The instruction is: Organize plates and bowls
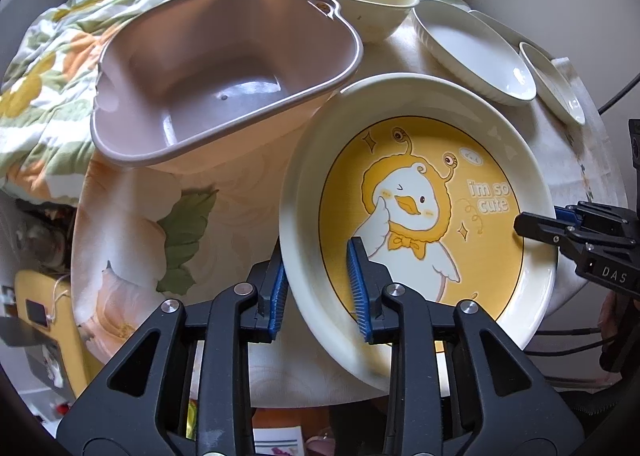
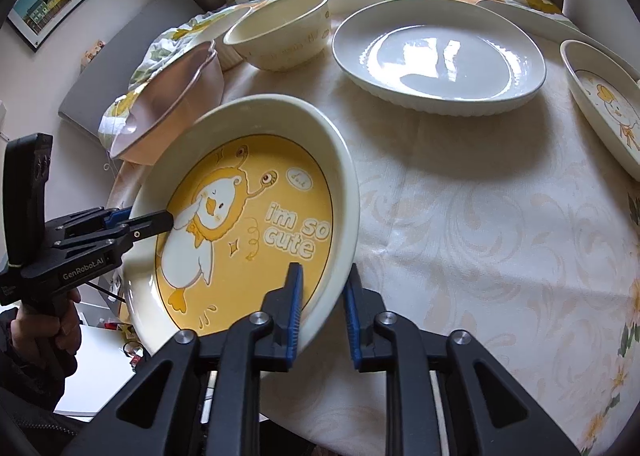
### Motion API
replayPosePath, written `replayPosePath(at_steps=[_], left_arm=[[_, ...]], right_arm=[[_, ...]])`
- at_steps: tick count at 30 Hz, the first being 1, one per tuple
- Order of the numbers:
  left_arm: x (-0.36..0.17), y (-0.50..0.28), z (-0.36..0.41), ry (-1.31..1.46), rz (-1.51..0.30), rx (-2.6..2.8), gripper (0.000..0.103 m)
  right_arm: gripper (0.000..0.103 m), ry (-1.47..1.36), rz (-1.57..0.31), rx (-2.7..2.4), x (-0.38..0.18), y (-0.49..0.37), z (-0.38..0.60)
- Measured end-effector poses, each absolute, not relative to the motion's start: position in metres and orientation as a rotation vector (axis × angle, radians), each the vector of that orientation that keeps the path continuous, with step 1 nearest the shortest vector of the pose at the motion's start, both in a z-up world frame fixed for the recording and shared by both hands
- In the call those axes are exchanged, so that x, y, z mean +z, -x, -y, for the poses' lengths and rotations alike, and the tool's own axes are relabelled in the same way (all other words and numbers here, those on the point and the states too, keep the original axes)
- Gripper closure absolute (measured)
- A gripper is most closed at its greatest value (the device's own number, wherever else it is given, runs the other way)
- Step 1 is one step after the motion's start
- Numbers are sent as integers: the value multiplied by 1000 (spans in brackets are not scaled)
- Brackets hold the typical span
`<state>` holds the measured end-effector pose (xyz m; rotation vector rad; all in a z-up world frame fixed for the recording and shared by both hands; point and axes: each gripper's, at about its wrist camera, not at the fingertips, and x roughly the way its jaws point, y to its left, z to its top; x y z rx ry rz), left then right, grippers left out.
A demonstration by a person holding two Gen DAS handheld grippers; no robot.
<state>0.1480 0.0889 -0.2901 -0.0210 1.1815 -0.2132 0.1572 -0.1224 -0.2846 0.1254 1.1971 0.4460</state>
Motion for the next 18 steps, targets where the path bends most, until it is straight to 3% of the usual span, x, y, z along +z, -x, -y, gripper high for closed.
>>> replayPosePath(at_steps=[1, 2, 3, 4, 5, 6, 11, 17, 18], left_arm=[[-291, -148, -88, 14, -1185, -207, 61], [-292, -148, -87, 2, -1189, -190, 37], [-292, -146, -86, -6, -1181, -177, 27], [-291, -144, -85, -8, -1165, -173, 19], [-290, -142, -85, -7, -1158, -177, 19], [-291, -141, -84, -7, -1163, -179, 19], [-276, -130, -84, -8, -1160, -159, 19], [-207, -108, -82, 2, -1054, -146, 19], [-190, -104, -80, 7, -1017, -139, 19]], right_arm=[[78, -127, -1196, 447, -285, -156, 122], [69, -135, -1189, 453, -285, -155, 122], [53, -145, -1185, 458, -286, -154, 123], [45, -157, -1180, 470, -285, -153, 123], [30, -162, -1174, 476, -285, -153, 122], [26, -153, -1172, 472, -284, -153, 121], [26, -146, -1161, 457, -277, -147, 125], [26, -143, -1079, 437, -220, -136, 145], [16, -147, -1055, 439, -209, -134, 150]])
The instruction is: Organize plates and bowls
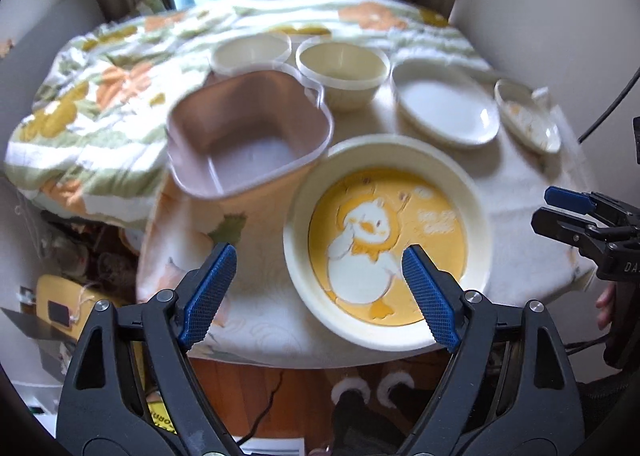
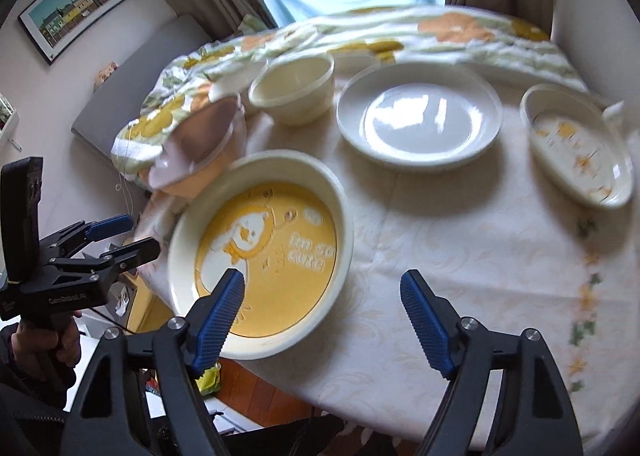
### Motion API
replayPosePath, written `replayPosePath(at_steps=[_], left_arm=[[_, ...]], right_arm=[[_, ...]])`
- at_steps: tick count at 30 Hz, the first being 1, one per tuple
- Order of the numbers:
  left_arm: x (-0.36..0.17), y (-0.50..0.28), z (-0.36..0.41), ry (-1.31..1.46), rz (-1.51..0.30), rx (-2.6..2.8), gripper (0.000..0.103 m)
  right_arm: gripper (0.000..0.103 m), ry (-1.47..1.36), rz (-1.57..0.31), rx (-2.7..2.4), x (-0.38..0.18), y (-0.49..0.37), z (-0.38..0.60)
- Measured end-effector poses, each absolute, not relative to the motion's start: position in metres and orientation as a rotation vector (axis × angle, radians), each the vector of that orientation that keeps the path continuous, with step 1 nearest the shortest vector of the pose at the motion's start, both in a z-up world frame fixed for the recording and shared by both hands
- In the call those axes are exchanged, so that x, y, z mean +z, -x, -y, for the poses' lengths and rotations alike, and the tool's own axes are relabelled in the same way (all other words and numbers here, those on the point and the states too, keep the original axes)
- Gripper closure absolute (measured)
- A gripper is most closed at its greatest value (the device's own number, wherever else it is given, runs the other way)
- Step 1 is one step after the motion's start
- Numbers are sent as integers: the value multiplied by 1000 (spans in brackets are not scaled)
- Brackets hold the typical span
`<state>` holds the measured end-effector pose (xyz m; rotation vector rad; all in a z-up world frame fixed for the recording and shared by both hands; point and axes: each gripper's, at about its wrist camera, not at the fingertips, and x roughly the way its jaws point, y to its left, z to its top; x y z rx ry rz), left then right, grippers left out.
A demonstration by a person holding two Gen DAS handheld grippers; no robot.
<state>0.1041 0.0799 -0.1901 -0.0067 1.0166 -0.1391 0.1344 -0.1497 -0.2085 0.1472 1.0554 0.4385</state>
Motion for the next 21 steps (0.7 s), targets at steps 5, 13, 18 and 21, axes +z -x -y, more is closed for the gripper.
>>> replayPosePath(at_steps=[5, 13, 18, 21], left_arm=[[-148, -105, -68, 45, -858, -153, 0], [-148, -152, -23, 121, -901, -230, 0], [-159, -181, 13, 166, -936, -213, 0], [-173, -202, 28, 222, -972, -171, 0]], right_arm=[[0, -109, -934, 388, -161, -133, 171], [0, -90, -928, 323, -131, -166, 216], [0, -61, -949, 335, -135, -209, 248], [0, -51, -991, 379, -146, -244, 263]])
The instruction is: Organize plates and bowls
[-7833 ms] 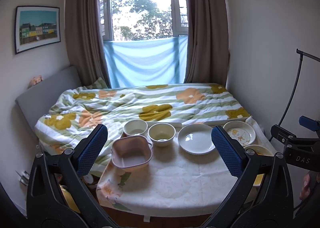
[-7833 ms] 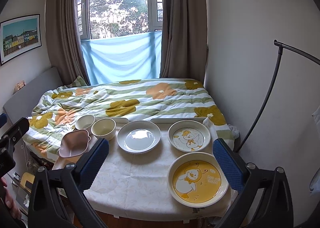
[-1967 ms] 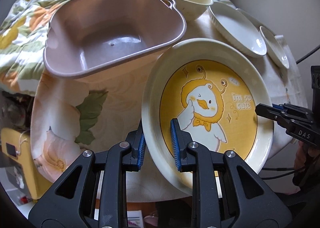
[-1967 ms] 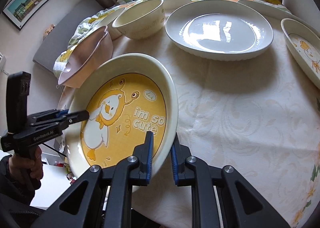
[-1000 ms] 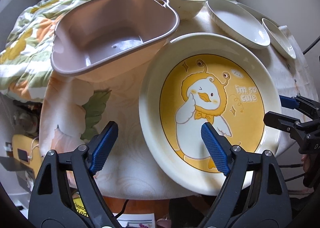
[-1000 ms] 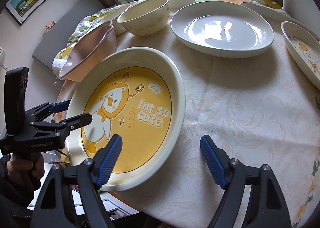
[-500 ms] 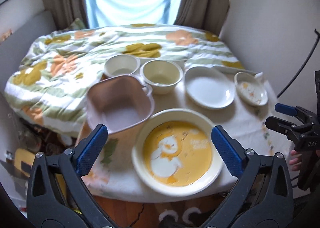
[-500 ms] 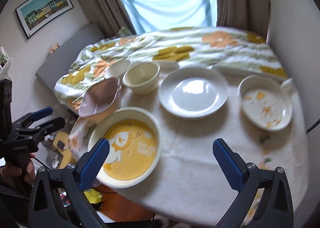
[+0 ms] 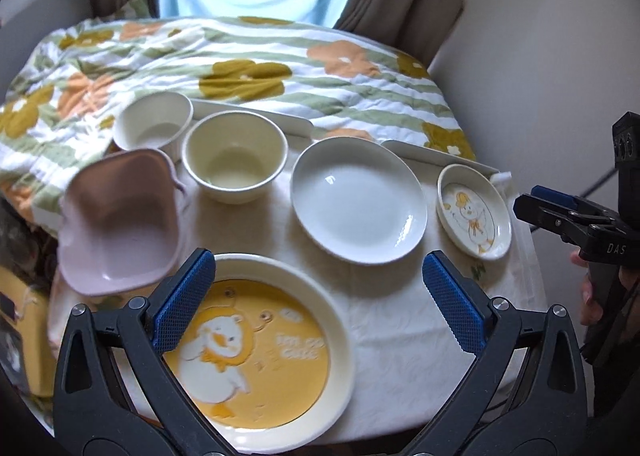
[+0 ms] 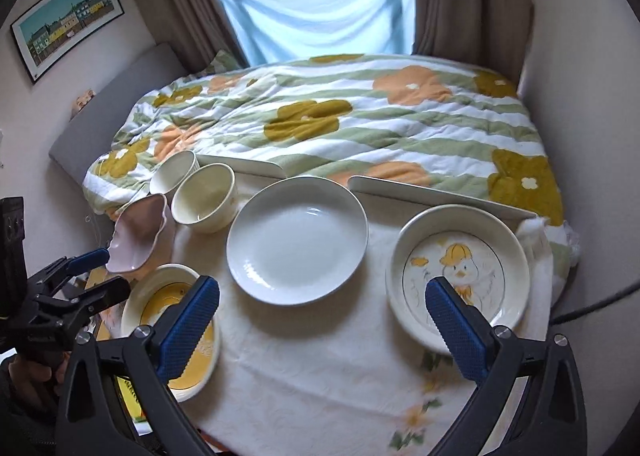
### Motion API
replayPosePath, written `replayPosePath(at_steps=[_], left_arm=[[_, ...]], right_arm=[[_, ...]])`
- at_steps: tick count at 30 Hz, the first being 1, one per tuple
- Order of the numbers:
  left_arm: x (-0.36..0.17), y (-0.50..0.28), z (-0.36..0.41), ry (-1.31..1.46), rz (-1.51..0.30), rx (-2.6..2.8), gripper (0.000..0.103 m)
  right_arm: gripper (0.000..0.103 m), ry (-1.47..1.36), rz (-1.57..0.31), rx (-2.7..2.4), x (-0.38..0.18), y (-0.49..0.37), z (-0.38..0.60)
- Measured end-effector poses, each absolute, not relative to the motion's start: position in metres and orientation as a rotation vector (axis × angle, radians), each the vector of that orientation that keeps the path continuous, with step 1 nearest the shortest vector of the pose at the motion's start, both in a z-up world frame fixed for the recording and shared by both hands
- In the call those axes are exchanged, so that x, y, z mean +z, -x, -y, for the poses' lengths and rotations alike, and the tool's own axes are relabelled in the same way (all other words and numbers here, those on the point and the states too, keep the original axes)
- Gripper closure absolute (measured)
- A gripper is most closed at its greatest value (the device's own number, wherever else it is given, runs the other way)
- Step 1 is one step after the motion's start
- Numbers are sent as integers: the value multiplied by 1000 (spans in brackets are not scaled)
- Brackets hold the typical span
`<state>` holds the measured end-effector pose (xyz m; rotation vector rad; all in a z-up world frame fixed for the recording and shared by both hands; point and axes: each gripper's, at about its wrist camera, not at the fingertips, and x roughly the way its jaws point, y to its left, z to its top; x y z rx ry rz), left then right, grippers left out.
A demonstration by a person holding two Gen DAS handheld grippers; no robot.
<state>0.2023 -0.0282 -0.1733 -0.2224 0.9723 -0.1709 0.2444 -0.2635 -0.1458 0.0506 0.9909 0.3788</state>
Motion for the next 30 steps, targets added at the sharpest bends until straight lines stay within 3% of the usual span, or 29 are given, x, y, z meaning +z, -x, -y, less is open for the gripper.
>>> replayPosePath(at_steps=[8, 12, 17, 22, 24, 30], left_arm=[[-235, -257, 46, 377, -1089, -35, 3], [-258, -275, 51, 375, -1141, 5, 22], [-282, -293, 56, 369, -1201, 28, 49], [-295, -300, 56, 369, -1233, 59, 67], [-298, -301, 57, 369, -1241, 62, 69], [-298, -307, 63, 331, -1245, 66, 78]], right_arm=[[2, 31, -1091, 573, -198, -338, 275], [27, 91, -1157, 663, -231, -365, 267], [46, 134, -1214, 740, -260, -383, 256], [57, 143, -1253, 792, -276, -391, 250], [70, 160, -1262, 815, -282, -392, 246], [85, 197, -1253, 817, -288, -395, 242]])
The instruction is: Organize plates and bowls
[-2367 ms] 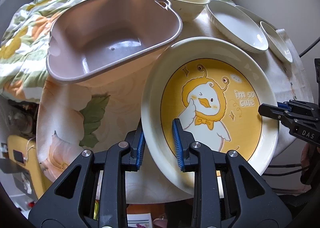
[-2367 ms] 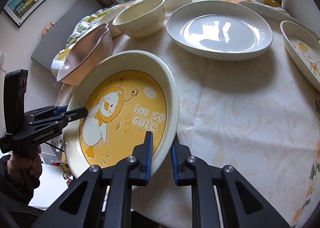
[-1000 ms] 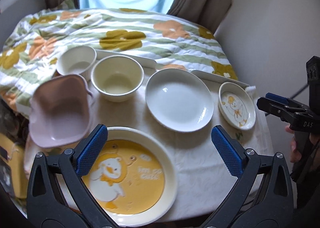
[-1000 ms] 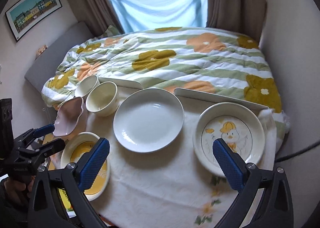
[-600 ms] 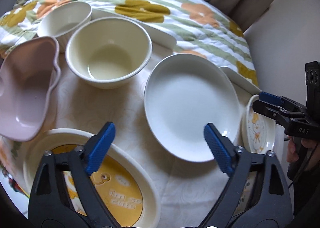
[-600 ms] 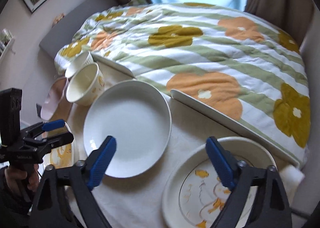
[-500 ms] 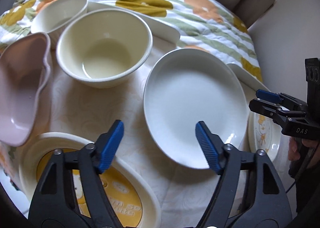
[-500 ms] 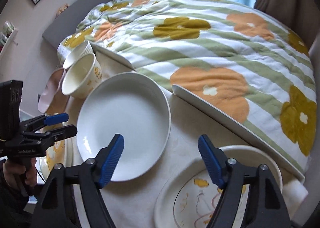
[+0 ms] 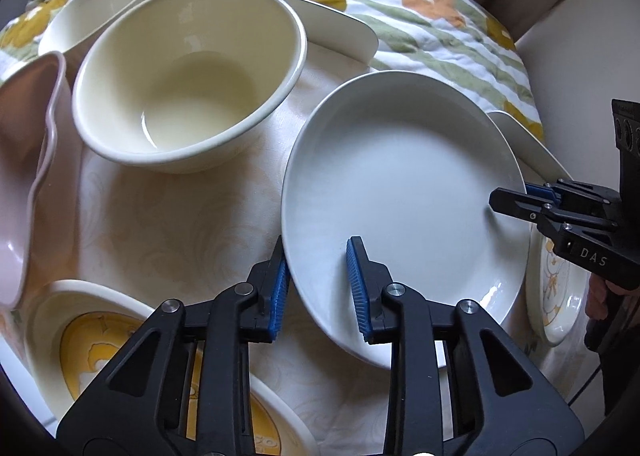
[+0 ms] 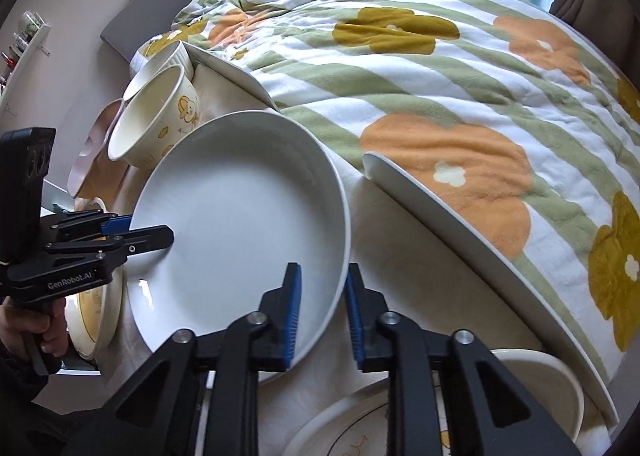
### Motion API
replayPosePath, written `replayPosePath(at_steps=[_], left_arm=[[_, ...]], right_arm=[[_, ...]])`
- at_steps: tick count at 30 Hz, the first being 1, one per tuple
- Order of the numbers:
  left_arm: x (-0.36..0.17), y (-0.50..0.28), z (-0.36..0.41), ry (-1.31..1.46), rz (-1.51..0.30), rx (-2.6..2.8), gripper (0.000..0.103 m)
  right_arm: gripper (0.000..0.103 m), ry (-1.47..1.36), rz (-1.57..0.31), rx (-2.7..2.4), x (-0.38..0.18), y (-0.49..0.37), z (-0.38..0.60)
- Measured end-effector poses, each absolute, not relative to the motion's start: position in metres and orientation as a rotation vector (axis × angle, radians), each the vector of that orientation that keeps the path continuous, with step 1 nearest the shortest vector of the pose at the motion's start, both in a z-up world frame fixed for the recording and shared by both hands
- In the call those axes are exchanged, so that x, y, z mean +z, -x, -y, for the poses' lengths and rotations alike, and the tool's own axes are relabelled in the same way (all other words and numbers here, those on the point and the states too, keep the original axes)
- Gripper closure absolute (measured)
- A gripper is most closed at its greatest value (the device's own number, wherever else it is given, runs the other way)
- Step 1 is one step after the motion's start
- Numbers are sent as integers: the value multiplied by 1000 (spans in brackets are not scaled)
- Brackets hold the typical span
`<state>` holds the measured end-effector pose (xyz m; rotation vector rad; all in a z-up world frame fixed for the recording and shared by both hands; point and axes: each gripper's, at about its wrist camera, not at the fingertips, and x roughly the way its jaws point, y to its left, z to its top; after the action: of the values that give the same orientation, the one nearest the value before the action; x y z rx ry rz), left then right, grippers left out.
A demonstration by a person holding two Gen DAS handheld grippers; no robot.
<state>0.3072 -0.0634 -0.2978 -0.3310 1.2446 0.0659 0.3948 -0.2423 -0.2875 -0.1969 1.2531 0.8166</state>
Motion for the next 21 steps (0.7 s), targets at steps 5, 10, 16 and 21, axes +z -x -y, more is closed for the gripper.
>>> replayPosePath(at_steps=[5, 10, 16, 21], left_arm=[[-297, -309, 65, 324, -1240, 80, 78], [-292, -308, 69, 311, -1217, 89, 78], [-282, -302, 67, 309, -1196, 84, 78], [-263, -291, 64, 305, -1162, 74, 78]], right_arm=[[86, 241, -1246, 838, -289, -395, 240], [86, 243, -1240, 835, -288, -393, 239], [86, 243, -1229, 818, -283, -389, 241], [86, 262, -1193, 813, -266, -382, 242]])
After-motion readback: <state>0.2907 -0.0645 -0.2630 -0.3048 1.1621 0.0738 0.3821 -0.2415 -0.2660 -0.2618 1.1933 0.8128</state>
